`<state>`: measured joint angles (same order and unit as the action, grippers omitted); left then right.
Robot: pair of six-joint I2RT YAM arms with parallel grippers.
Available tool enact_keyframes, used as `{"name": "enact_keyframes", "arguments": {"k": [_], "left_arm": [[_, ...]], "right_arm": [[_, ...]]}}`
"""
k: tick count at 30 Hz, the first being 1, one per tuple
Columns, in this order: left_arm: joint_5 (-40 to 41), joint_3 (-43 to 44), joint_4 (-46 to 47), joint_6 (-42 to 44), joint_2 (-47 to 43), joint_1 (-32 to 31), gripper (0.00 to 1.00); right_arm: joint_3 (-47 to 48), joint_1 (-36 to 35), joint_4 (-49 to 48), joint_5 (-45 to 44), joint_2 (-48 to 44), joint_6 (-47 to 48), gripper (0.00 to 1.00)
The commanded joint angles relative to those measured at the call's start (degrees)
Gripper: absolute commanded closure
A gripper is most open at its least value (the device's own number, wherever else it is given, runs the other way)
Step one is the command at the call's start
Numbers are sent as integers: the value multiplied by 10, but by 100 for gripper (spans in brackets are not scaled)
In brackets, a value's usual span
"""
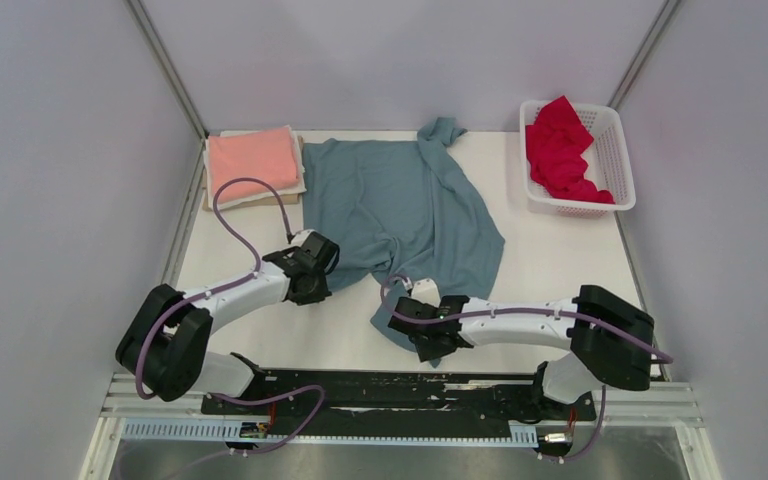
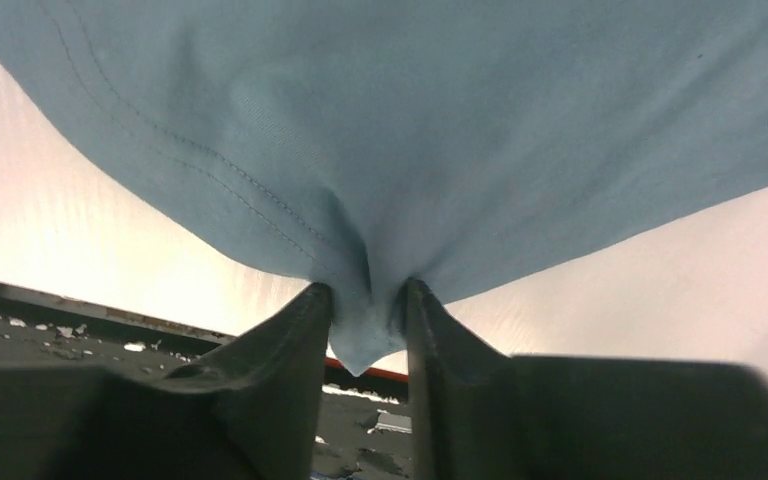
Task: Fold and stack the t-shirts
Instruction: Flatten out the tshirt
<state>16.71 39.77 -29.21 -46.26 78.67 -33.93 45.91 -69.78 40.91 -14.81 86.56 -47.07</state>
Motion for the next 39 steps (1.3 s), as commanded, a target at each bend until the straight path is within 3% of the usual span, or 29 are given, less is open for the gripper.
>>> {"name": "enact_keyframes", "arguments": {"k": [1, 3, 4, 8, 11, 15, 20, 29, 33, 39], "left_arm": [[14, -8, 10, -20, -4, 9, 100], [14, -11, 15, -18, -5, 15, 100], [14, -13, 18, -19, -4, 19, 100], [5, -14, 47, -8, -7, 42, 100], [5, 0, 70, 2, -7, 69, 100], [23, 83, 55, 16, 13, 103, 100], [84, 203, 5, 44, 19, 111, 100], [137, 300, -2, 94, -149, 111, 100], [97, 347, 3, 121, -252, 111, 100], [11, 447, 0, 163, -339, 111, 100]], "right_arm": [[-38, 17, 6, -35, 55, -56, 78], [-47, 35, 7, -47, 42, -58, 97], [-51, 48, 7, -54, 33, -58, 100], [-36, 143, -11, -95, -32, -9, 100], [-10, 266, -83, -90, -82, 73, 100], [50, 400, -174, -42, -110, 162, 100], [148, 506, -192, 1, -111, 214, 100], [239, 535, -193, -6, -264, 292, 100], [299, 534, -194, 43, -326, 316, 100], [410, 534, -171, 119, -394, 334, 100]]}}
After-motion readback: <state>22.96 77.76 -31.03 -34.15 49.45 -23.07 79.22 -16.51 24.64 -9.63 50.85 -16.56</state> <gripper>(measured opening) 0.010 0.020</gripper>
